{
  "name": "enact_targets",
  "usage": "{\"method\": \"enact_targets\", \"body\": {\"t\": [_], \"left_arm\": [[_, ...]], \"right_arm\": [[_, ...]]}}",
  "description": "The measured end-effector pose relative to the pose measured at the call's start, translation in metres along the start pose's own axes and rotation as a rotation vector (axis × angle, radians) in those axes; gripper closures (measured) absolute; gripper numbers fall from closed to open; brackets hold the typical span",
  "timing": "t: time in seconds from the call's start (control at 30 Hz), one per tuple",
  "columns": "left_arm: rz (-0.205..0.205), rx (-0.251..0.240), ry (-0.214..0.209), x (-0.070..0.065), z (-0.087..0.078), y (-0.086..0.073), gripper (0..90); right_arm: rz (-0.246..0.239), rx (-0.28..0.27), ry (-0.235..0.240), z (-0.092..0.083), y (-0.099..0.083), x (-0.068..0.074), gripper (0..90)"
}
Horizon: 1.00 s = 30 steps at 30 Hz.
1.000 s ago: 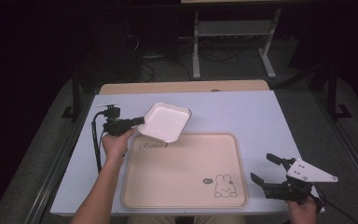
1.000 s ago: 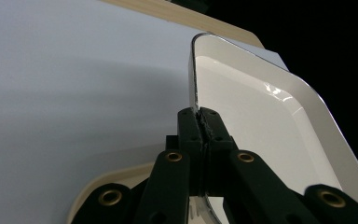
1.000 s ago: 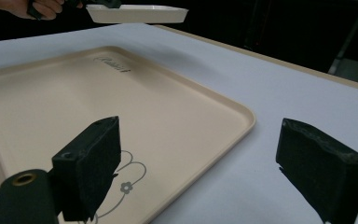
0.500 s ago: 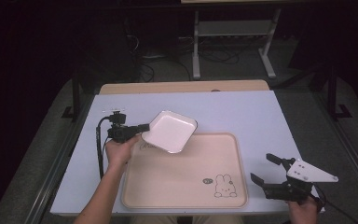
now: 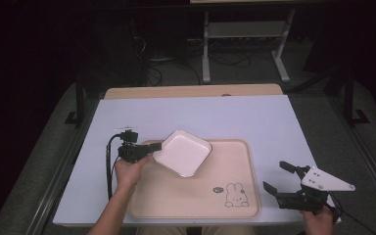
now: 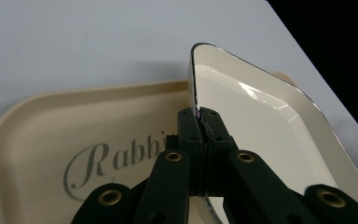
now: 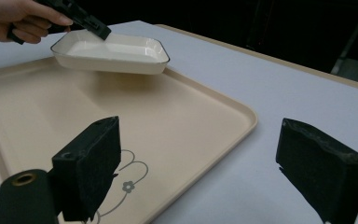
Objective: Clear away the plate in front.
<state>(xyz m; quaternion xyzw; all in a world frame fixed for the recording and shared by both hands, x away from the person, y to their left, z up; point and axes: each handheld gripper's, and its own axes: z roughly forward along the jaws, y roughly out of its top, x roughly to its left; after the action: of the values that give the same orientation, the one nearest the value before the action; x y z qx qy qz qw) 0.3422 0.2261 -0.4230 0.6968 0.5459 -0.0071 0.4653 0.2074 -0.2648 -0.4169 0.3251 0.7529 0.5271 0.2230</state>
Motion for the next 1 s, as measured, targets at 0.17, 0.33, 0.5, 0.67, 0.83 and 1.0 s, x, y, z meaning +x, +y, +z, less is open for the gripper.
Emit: {"method": "enact_targets", "body": {"t": [0.17, 0.33, 0.5, 0.67, 0.83, 1.0], "left_arm": [[-0.018, -0.002, -0.009, 0.001, 0.0, -0.011, 88.6], [-0.021, 0.004, -0.003, -0.001, 0.001, -0.018, 88.6], [-0.021, -0.002, -0.007, -0.003, 0.001, -0.025, 88.6], [-0.016, 0.009, -0.001, -0.003, 0.0, -0.028, 88.6], [-0.016, 0.012, 0.017, -0.002, -0.003, -0.033, 88.6], [0.02, 0.022, 0.069, -0.004, -0.008, -0.039, 88.6]], "right_arm": [[-0.005, 0.001, 0.003, 0.001, 0.0, 0.0, 13.0], [-0.005, 0.002, 0.001, 0.001, 0.0, 0.001, 13.0], [-0.005, 0.003, 0.003, 0.001, 0.0, 0.001, 13.0], [-0.006, 0.003, 0.003, 0.001, 0.001, 0.001, 13.0], [-0.006, 0.001, 0.002, 0.0, 0.001, 0.001, 13.0], [-0.009, 0.002, 0.006, 0.001, 0.001, 0.001, 13.0]]}}
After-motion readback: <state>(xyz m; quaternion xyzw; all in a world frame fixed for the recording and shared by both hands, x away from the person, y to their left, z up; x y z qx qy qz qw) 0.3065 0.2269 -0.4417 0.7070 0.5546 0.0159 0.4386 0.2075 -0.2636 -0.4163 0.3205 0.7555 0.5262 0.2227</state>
